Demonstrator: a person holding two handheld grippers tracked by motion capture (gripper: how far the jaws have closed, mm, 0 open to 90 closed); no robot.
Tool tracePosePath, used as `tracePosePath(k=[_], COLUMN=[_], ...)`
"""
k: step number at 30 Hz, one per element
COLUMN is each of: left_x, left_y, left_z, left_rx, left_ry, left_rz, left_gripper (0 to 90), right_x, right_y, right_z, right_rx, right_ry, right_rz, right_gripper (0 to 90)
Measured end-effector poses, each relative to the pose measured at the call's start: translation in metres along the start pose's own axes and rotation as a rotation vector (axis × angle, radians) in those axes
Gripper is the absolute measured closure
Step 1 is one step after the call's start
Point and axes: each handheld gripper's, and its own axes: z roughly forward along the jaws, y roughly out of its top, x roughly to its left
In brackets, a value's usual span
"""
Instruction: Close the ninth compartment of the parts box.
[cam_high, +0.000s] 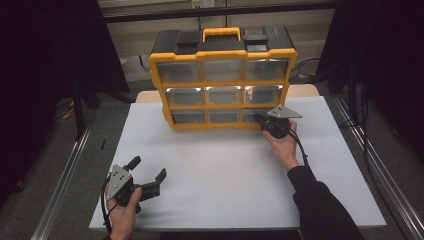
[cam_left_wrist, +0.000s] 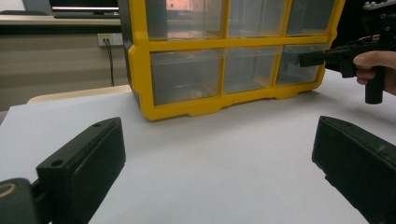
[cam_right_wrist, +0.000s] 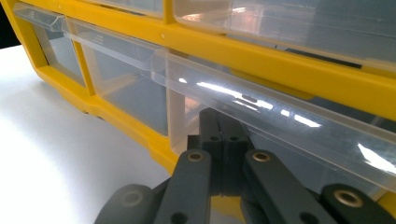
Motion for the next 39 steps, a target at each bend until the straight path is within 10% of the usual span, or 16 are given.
tracePosePath(k=[39], left_x=[-0.0003], left_y=[0.0002], left_z=[0.0024], left_rx=[-0.003], left_ry=[0.004], left_rz=[-0.010], left_gripper=[2.8], right_x=[-0.0059], right_y=[-0.0026], right_z=[0.0047], right_rx=[-0.003], right_ry=[-0.029], right_rz=[0.015], right_gripper=[90.0])
